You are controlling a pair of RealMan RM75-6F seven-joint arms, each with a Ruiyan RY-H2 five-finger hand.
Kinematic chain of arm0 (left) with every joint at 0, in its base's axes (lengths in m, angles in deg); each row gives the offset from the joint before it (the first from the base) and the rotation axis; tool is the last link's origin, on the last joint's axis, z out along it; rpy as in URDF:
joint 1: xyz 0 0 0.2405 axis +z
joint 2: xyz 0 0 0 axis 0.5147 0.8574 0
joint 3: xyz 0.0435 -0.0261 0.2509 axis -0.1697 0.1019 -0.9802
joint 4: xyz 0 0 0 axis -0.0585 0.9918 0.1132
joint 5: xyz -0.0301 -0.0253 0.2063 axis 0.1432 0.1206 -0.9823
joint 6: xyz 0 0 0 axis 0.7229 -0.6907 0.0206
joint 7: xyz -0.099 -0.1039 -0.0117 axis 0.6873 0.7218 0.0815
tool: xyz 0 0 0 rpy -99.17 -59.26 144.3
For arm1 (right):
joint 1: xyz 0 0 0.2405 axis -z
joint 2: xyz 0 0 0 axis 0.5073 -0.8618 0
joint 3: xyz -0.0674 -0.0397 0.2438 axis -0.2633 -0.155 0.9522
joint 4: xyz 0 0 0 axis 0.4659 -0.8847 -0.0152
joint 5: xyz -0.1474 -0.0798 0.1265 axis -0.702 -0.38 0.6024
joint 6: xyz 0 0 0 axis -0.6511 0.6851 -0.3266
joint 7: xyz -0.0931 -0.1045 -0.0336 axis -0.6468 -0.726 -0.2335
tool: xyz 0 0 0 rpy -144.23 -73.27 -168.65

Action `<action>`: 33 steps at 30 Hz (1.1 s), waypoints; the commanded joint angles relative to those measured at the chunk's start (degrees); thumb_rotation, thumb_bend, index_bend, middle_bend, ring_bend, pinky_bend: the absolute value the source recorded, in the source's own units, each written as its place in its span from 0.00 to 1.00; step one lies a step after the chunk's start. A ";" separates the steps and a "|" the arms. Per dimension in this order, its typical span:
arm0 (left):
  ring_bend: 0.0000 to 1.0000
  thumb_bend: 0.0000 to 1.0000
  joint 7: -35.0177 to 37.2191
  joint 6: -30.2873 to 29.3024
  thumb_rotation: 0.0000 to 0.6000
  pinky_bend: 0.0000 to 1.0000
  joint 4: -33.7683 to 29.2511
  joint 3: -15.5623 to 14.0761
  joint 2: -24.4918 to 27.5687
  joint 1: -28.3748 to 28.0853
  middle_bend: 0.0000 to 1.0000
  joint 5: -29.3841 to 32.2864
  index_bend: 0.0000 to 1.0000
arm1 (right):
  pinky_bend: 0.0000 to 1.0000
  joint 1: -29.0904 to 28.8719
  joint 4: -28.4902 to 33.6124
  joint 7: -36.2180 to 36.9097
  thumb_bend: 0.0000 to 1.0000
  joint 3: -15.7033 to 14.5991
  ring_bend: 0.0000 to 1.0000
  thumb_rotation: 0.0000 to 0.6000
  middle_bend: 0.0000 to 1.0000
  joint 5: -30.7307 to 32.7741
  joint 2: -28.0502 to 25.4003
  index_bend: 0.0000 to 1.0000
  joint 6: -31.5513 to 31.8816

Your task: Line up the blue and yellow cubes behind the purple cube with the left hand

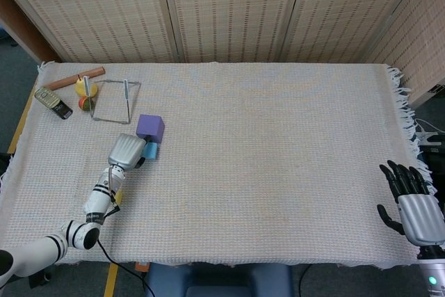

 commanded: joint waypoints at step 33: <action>1.00 0.35 2.37 -10.77 1.00 1.00 -15.17 -3.33 6.55 7.25 1.00 -5.80 0.45 | 0.00 0.33 0.88 -0.55 0.13 -0.63 0.00 1.00 0.00 -0.90 -0.49 0.00 0.13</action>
